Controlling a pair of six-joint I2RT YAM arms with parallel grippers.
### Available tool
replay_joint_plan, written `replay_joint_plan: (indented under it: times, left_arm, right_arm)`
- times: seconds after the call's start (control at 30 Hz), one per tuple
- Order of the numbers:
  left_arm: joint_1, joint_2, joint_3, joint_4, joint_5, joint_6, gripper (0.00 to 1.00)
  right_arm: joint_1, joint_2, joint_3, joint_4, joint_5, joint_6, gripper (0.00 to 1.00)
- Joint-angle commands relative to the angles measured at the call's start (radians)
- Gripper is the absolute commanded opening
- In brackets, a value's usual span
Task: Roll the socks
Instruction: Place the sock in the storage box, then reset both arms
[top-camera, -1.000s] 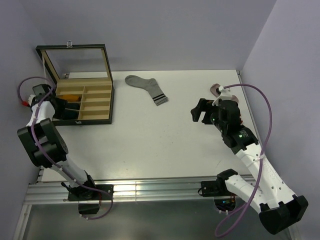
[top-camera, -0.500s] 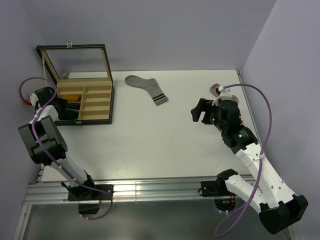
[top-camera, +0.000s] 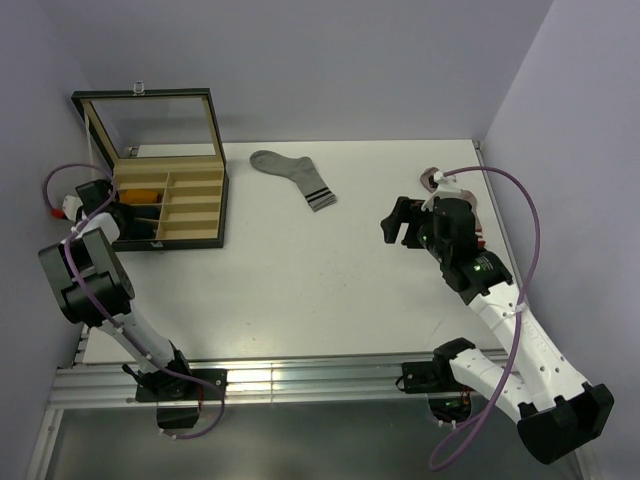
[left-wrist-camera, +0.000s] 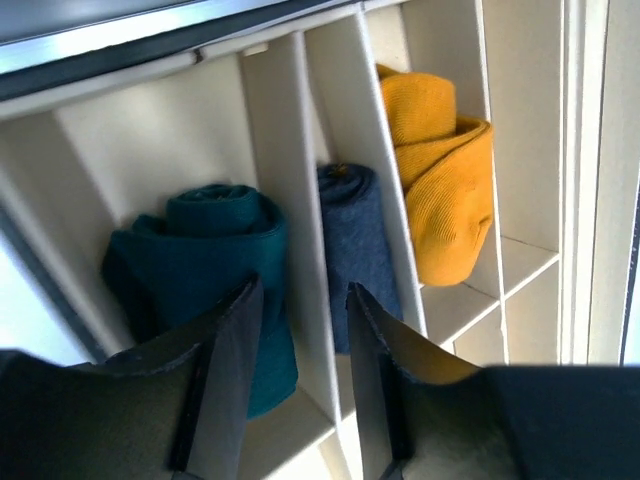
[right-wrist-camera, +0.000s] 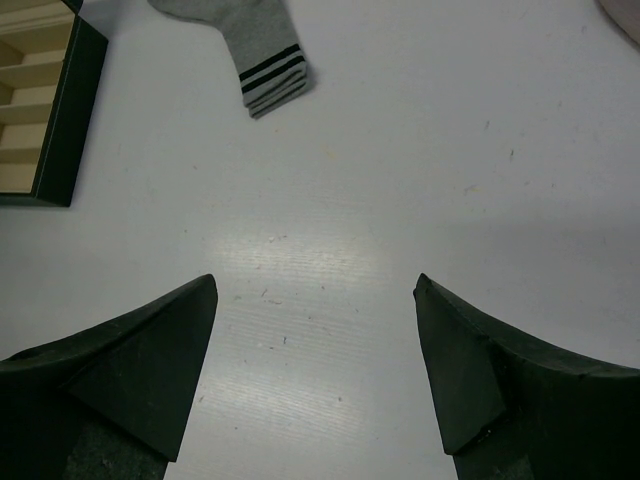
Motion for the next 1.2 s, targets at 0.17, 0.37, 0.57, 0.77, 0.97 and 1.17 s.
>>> replay_joint_plan:
  times: [0.17,0.37,0.57,0.77,0.97,1.17]
  left_arm:
    - [0.006,-0.239,0.011,-0.157,0.0,0.022,0.6]
    - [0.004,-0.541,0.067,-0.255,0.043,0.132,0.76]
    - [-0.063,-0.744,0.21,-0.459,-0.041,0.256,0.92]
    - [-0.256,-0.906,0.353,-0.596,-0.222,0.407,0.99]
    - [-0.392,-1.049,0.463,-0.686,-0.283,0.48,1.0]
    - [-0.482,-1.175,0.534,-0.731,-0.381,0.517,0.99]
  right_arm:
    - [0.0,-0.043,0.05,-0.009,0.037,-0.012,0.86]
    - [0.002,-0.109,0.139,-0.064,0.123,0.015,0.88]
    - [0.0,-0.184,0.22,-0.156,0.25,0.072,0.91]
    - [0.002,-0.325,0.285,-0.212,0.319,0.029,0.96]
    - [0.002,-0.482,0.326,-0.204,0.385,-0.089,0.97]
    - [0.002,-0.586,0.334,-0.207,0.448,-0.175,0.97]
